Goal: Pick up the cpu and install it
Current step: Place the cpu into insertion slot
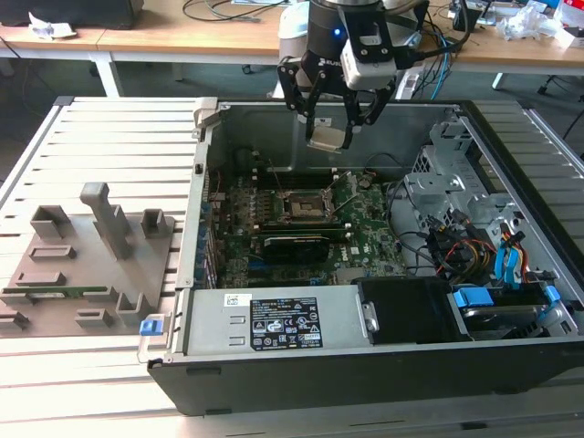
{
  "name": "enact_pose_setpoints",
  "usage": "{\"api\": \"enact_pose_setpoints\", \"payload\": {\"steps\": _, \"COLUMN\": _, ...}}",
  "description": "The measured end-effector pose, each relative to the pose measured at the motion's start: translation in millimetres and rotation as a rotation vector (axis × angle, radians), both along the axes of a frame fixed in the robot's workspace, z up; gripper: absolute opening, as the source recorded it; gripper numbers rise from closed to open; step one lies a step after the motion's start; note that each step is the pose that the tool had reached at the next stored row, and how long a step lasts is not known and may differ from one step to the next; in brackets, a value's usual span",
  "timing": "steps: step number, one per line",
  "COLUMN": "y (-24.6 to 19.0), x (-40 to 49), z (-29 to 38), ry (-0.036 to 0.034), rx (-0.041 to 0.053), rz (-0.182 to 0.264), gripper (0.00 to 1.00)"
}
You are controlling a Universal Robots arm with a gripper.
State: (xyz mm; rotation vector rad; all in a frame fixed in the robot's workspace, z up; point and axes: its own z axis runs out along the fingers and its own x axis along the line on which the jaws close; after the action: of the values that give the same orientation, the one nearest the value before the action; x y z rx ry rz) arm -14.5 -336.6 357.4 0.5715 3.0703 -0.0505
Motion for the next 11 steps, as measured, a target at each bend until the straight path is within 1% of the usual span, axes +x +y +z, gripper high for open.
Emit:
{"api": "enact_pose_setpoints", "payload": {"steps": 3, "y": 0.0, "x": 0.0, "z": -0.2, "ry": 0.0001, "rx": -0.005, "rz": -0.007, "gripper": 0.55}}
{"api": "enact_pose_setpoints", "payload": {"steps": 6, "y": 0.0, "x": 0.0, "z": -0.5, "ry": 0.0001, "rx": -0.0051, "rz": -0.028, "gripper": 0.55}}
{"api": "enact_pose_setpoints", "payload": {"steps": 11, "y": 0.0, "x": 0.1, "z": -0.7, "ry": 0.0001, "rx": -0.0065, "rz": -0.046, "gripper": 0.55}}
